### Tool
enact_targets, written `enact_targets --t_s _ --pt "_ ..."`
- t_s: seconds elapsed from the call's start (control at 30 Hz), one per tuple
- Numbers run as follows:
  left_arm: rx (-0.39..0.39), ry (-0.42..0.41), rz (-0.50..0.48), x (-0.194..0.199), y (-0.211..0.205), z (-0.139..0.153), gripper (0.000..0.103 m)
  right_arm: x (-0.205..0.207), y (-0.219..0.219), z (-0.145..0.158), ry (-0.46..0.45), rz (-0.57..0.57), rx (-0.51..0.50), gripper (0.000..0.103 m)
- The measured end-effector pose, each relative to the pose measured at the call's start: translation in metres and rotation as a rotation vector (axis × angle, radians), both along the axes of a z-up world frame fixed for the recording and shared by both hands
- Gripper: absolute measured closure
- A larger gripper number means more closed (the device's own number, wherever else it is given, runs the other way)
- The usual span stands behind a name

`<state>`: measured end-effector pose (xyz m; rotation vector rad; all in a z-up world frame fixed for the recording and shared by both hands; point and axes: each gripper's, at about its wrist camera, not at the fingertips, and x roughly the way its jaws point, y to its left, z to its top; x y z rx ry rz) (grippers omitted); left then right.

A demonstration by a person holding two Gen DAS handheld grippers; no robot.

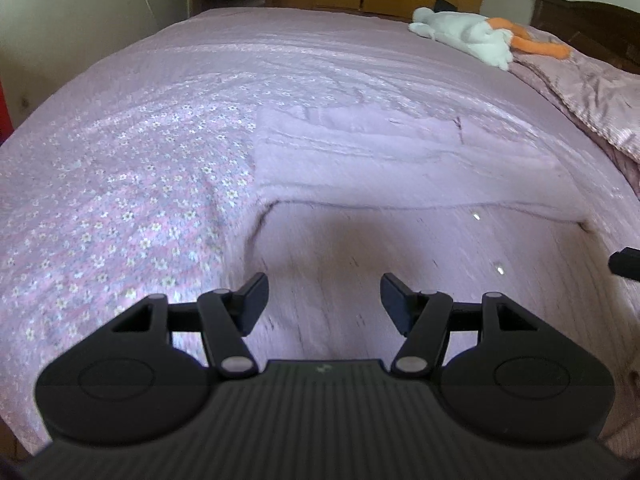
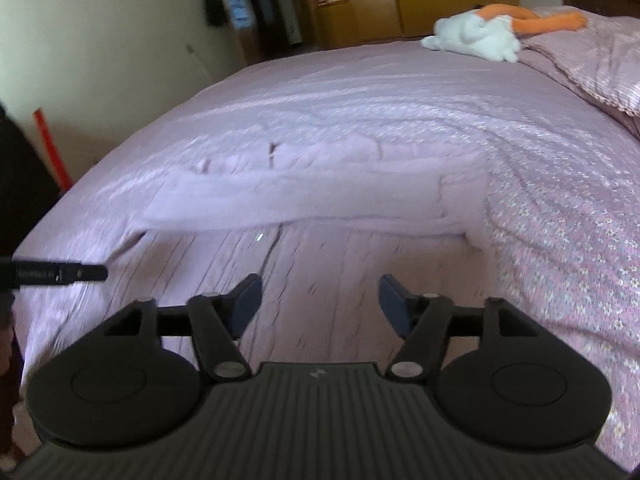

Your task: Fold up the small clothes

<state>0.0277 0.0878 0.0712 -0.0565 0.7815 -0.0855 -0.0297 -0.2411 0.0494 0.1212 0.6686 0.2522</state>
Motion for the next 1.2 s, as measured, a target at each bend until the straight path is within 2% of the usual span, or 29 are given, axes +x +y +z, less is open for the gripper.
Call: enact_targets --t_s 0.17,0.43,0.67,0.87,0.93,1.1,1.2 --pt "0.012 0.004 -0.043 -0.024 -0.007 -0.003 0.039 -0.028 0.015 -0.01 0.007 0.059 -0.069 0.026" --pt "0.047 0.041 -0.11 -0.051 -0.014 -0.015 0.039 -0.055 0.026 -0.027 0.072 0.141 -0.166 0.025" --pt "0.063 0.095 -0.123 -0.065 -0.014 -0.026 0.039 -0.073 0.034 -0.042 0.149 0.247 -0.332 0.022" --pt "0.075 0.12 -0.139 -0.076 -0.012 -0.033 0.039 -0.081 0.031 -0.051 0.229 0.319 -0.366 0.021" --pt "0.073 0.124 -0.141 -0.079 -0.012 -0.034 0.039 -0.082 0.032 -0.056 0.255 0.34 -0.405 0.02" --pt "0.084 0.124 -0.148 -0.081 -0.014 -0.037 0.039 -0.083 0.049 -0.07 0.259 0.373 -0.535 0.016" --pt "0.075 0.124 -0.156 -0.081 -0.015 -0.037 0.039 -0.08 0.056 -0.076 0.249 0.365 -0.568 0.014"
